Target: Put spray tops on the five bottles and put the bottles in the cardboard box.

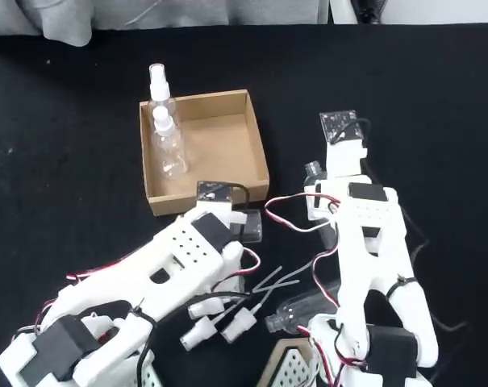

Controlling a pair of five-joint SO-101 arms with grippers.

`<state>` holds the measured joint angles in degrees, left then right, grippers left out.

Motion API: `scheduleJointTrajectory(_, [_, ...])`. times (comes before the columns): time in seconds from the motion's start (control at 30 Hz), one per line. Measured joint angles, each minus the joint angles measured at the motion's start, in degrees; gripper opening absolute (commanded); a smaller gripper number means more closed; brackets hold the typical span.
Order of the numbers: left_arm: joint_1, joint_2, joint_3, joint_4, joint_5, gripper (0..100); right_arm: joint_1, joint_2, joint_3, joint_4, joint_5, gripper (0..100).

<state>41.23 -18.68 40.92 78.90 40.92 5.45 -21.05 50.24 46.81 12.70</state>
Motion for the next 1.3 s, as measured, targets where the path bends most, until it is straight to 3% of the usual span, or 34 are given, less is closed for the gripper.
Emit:
scheduleJointTrajectory(0.2, [2.9,0.0,0.3,0.0,-5.1,25,0.0,0.0,0.0,0.0,0.0,8.0])
scheduleJointTrajectory(0.57, [4.0,0.0,5.2,-0.6,-6.3,25,0.0,0.0,0.0,0.0,-0.1,8.0])
scheduleJointTrajectory(0.8, [-2.1,0.0,11.3,-7.2,-12.9,25,0.0,0.0,0.0,0.0,-0.1,8.0])
scheduleJointTrajectory(1.3, [-24.4,0.0,9.8,-1.2,-35.3,25,0.0,0.0,0.0,0.0,-0.1,8.0])
